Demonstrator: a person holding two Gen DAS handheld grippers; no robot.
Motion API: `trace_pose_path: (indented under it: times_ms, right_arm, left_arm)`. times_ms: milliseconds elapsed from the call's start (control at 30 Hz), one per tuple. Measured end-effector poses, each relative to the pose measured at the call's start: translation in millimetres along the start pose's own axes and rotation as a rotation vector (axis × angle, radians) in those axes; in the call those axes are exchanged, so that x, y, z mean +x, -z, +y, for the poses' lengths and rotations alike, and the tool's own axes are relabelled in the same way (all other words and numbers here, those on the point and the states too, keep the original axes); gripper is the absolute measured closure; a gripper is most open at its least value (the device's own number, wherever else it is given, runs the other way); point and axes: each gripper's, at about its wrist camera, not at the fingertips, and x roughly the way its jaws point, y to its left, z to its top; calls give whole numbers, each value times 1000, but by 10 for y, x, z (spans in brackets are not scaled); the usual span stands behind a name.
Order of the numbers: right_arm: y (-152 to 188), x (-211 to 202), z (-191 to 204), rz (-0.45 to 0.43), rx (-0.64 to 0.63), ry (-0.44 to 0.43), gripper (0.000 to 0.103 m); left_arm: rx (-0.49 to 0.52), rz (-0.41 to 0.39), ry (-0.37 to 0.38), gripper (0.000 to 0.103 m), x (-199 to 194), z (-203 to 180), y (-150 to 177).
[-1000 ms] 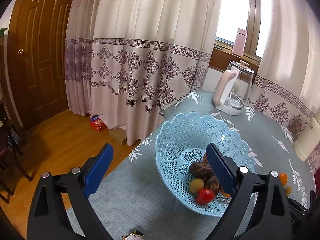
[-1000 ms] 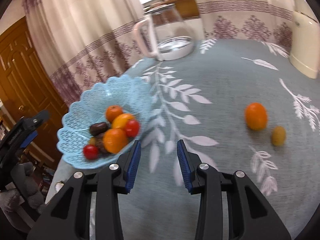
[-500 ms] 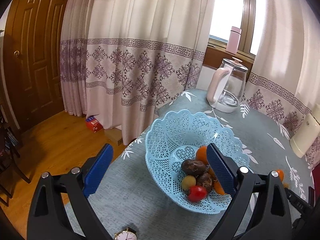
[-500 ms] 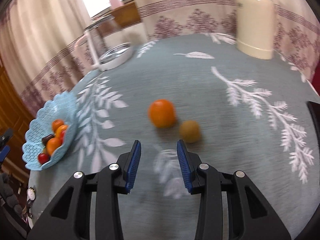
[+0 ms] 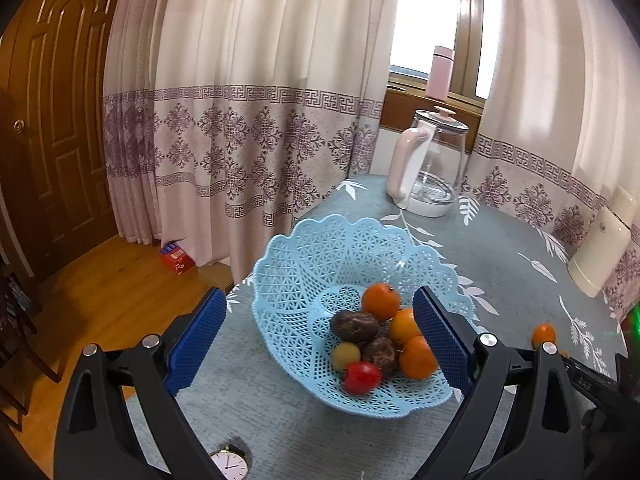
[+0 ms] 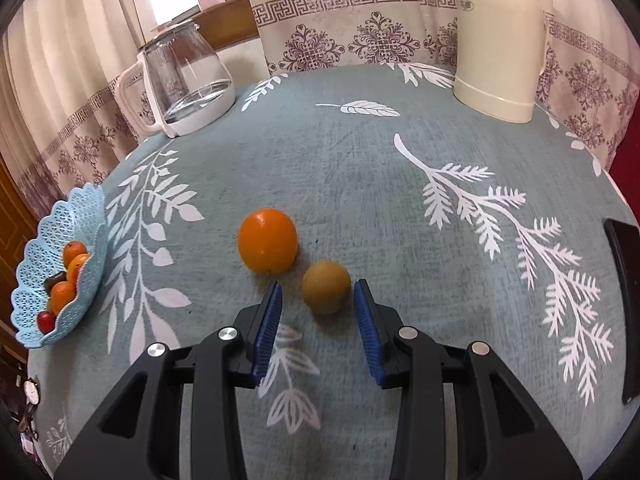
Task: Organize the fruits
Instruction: 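Move the right tool to the small yellow-brown fruit and close it, then move the left tool to the last orange and close it around it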
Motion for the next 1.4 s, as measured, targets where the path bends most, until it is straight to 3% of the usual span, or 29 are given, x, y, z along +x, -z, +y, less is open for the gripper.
trace_pose_path:
  times_ms: [133, 300, 600, 1067, 1400]
  right_arm:
    - [-43, 95, -5, 19, -7, 8, 67]
    - [-56, 96, -14, 16, -8, 12, 76]
    - [17, -121, -48, -37, -23, 8, 76]
    - [90, -310, -453, -73, 70, -13, 76]
    - [108, -312, -538, -80, 113, -45, 76]
  left_arm:
    - [19, 1, 6, 7, -6, -83, 19]
    - [25, 6, 17, 7, -6, -147, 32]
    - [73, 6, 51, 7, -26, -426, 28]
    - [251, 41, 209, 7, 39, -1445, 152]
    - [349, 108, 293, 7, 303, -2062, 346]
